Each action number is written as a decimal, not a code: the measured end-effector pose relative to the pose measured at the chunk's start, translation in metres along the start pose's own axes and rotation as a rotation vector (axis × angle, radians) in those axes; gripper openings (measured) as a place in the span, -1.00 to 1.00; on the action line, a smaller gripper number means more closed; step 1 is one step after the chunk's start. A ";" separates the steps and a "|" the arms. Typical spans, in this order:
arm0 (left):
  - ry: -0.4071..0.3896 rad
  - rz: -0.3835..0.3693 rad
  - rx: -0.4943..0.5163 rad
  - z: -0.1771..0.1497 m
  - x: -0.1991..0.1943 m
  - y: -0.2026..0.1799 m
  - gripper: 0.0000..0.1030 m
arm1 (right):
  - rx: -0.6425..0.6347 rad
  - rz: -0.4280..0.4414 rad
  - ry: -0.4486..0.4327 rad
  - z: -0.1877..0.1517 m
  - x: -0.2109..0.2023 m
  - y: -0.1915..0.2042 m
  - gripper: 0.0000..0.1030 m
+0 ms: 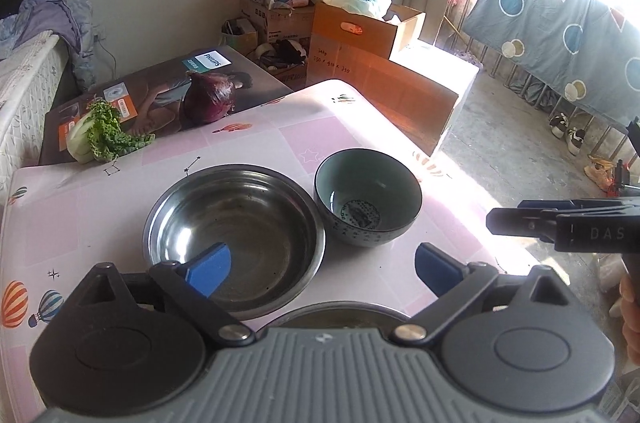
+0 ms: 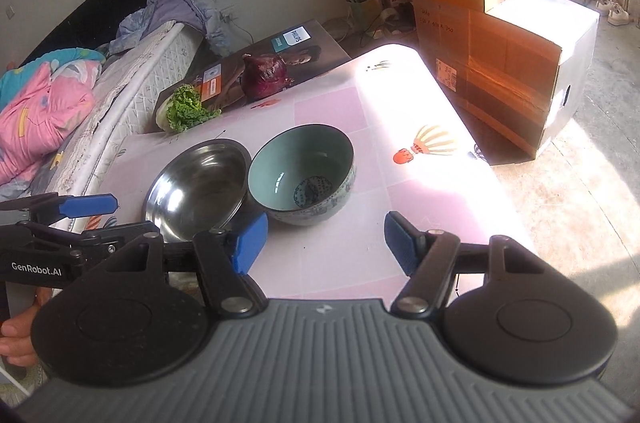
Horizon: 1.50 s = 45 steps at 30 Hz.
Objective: Organize plates and bowls
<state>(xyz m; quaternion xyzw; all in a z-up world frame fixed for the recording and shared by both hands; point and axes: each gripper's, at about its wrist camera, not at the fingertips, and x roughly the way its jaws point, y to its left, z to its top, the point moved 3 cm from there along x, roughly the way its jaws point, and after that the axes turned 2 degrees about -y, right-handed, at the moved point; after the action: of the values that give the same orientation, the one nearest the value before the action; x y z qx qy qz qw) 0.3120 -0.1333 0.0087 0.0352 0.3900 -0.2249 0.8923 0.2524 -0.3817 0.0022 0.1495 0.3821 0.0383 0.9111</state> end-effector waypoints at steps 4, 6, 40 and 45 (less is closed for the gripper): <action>-0.009 -0.002 0.000 0.021 0.021 -0.004 0.75 | 0.044 0.012 0.007 0.006 0.018 -0.011 0.11; -0.003 0.000 0.002 0.031 0.033 -0.005 0.63 | 0.068 0.020 0.011 0.011 0.029 -0.016 0.04; 0.262 -0.056 -0.058 0.033 0.122 -0.027 -0.66 | 0.245 0.073 0.086 0.023 0.126 -0.066 -0.82; 0.274 -0.008 -0.024 0.029 0.125 -0.039 -0.64 | 0.282 0.087 0.124 0.015 0.131 -0.071 -0.75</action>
<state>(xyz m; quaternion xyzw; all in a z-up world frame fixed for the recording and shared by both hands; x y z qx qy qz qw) 0.3894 -0.2218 -0.0557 0.0533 0.5110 -0.2166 0.8301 0.3522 -0.4284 -0.0992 0.2895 0.4325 0.0330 0.8532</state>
